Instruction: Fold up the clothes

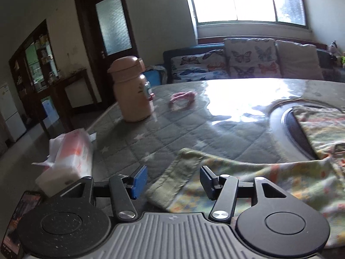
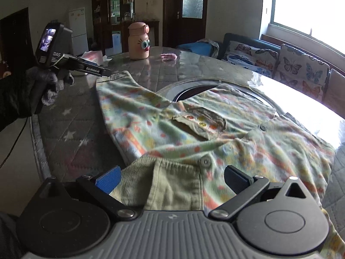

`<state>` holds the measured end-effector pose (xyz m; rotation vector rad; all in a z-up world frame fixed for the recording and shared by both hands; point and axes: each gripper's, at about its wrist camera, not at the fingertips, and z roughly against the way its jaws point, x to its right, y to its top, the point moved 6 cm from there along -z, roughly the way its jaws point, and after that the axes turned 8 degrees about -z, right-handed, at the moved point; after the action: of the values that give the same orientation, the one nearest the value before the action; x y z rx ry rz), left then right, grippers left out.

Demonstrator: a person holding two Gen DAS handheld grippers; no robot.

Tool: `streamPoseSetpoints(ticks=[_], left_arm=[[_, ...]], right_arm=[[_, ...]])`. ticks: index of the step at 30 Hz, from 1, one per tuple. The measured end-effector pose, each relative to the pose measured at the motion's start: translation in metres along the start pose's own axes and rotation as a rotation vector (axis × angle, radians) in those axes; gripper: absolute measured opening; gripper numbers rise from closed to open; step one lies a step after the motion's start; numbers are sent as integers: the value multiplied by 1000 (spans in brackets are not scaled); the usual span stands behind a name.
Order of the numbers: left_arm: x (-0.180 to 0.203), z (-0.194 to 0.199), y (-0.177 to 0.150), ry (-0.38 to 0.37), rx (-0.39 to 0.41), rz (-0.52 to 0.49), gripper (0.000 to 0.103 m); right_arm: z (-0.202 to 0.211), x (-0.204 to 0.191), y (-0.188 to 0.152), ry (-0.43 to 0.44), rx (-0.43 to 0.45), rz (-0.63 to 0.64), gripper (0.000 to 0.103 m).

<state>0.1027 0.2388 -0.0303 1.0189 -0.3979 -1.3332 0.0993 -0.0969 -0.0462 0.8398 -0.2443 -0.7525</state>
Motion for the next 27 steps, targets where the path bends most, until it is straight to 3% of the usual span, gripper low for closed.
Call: streamPoseSetpoints(ticks=[7, 12, 18, 27], left_arm=[[43, -6, 6, -76, 7, -82, 70], [58, -12, -1, -66, 0, -149, 72], [54, -15, -7, -54, -5, -138, 74], [46, -2, -19, -36, -18, -102, 74]], right_arm=[[-11, 15, -6, -43, -17, -70, 103], [-9, 21, -21, -68, -46, -95, 103], [4, 32, -32, -63, -31, -156, 103], [13, 28, -44, -58, -43, -86, 103]])
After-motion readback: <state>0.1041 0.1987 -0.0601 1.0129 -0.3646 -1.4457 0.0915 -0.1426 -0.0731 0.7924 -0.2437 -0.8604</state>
